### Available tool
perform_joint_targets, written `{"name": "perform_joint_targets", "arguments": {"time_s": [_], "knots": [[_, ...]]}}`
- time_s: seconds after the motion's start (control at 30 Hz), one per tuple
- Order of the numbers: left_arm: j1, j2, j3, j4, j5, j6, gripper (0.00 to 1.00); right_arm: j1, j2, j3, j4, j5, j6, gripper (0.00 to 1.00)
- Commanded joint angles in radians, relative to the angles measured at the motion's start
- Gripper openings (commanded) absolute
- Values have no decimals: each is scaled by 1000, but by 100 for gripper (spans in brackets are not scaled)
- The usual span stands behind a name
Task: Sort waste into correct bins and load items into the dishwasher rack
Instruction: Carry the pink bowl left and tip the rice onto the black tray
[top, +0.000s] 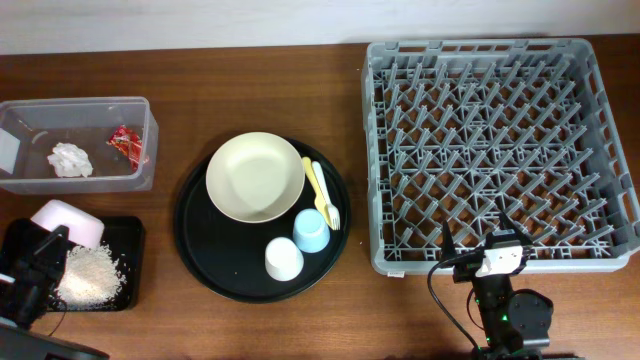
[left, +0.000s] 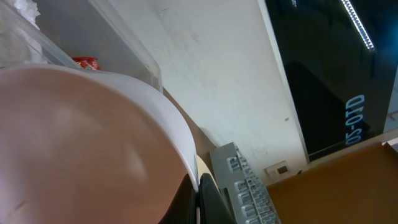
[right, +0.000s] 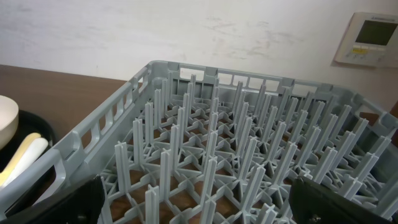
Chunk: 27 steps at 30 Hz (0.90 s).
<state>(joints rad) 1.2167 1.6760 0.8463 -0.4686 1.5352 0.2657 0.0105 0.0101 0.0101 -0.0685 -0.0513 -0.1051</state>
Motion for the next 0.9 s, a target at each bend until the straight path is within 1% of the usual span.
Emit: {"name": "perform_joint_targets", "arguments": {"time_s": [0.0,0.03,0.13,0.17,0.3,0.37,0.47,0.5,0.53,0.57,0.6,0.63,0.67,0.8,0.87], "knots": [[-3,11,-3,23,35,13,0,-4,-6,-5,-6,4,0,98],[-3,17,-3,35,39,-27,0,-4,-6,-5,-6,4,1,98],[-6,22,-4,42,39,-40,0,-4,-6,-5,-6,4,1,98],[-6,26,-4,43,10,-42,0,-4,-6,-5,-6,4,1,98],[-6,30,-4,46,37,-40,0,-4,-6,-5,-6,4,0,98],[-6,30,-4,45,26,-41,0,-4,-6,-5,-6,4,1,98],[-8,29,-4,42,8,-88,1,-4,-6,-5,-6,4,1,98],[-8,29,-2,42,-25,-132,1,-4,-6,-5,-6,4,0,98],[-8,29,2,42,-90,-211,1,-4,-6,-5,-6,4,0,98],[-8,29,8,42,-119,-275,0,-4,-6,-5,-6,4,1,98],[-8,27,10,42,-121,-301,0,-4,-6,-5,-6,4,0,98],[-8,18,10,41,-148,-359,0,-4,-6,-5,-6,4,1,98],[-8,8,10,38,-172,-393,0,-4,-6,-5,-6,4,1,98],[-39,-106,26,25,-349,-557,0,-4,-6,-5,-6,4,1,98],[-84,-191,60,5,-425,-621,1,-4,-6,-5,-6,4,1,98]]}}
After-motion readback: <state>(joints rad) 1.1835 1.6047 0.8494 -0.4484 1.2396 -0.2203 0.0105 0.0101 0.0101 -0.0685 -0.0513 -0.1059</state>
